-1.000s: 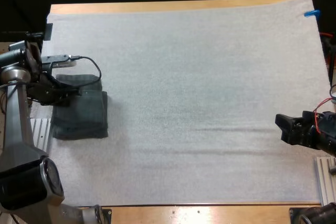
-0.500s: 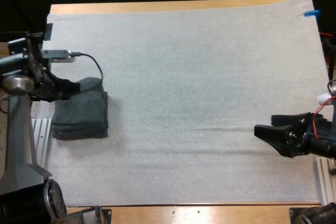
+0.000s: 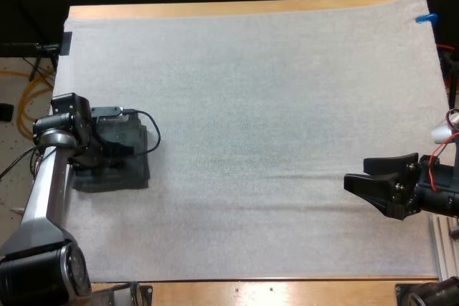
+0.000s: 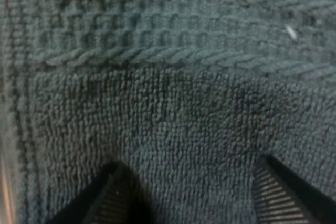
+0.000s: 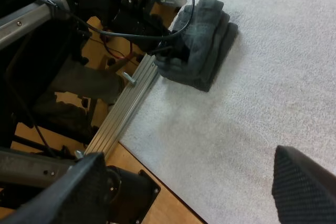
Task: Pick towel from pile fold and stack
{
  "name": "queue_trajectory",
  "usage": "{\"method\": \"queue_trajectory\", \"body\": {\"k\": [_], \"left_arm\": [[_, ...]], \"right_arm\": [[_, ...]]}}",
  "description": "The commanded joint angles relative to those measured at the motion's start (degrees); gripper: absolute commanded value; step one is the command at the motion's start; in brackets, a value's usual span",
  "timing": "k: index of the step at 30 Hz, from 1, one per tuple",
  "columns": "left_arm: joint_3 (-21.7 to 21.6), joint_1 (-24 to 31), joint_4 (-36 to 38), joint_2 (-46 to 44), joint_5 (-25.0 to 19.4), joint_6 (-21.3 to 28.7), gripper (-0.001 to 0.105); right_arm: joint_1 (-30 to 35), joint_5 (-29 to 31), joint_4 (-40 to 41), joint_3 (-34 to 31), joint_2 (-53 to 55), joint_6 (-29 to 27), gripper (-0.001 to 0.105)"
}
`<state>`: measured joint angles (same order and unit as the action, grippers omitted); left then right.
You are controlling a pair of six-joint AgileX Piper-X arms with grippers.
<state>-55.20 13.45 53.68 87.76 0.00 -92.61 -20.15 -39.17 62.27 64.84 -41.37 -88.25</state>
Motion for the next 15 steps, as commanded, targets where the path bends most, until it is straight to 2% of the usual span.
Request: {"method": "queue_trajectory", "body": {"k": [1,4,7,10,15], "left_arm": [[-1.2,0.0,-0.9,0.1,0.0,-0.6,0.052],[-4.2,0.0,-2.1,0.1,1.8,-0.7,0.052],[-6.8,0.0,-5.0,0.1,5.0,-2.9,0.052],[-7.2,0.0,-9.9,0.3,8.4,-5.8,0.052],[-7.2,0.0,-11.9,4.5,9.1,-8.0,0.052]], "right_arm": [[0.0,-0.6,-0.7,0.3,0.2,-0.3,0.064],[0.0,-0.6,-0.7,0.3,0.2,-0.3,0.064],[0.0,-0.6,-0.7,0.3,0.2,-0.3,0.064],[0.0,-0.6,-0.7,0.3,0.2,-0.3,0.064],[0.0,-0.5,-0.7,0.3,0.2,-0.2,0.064]]}}
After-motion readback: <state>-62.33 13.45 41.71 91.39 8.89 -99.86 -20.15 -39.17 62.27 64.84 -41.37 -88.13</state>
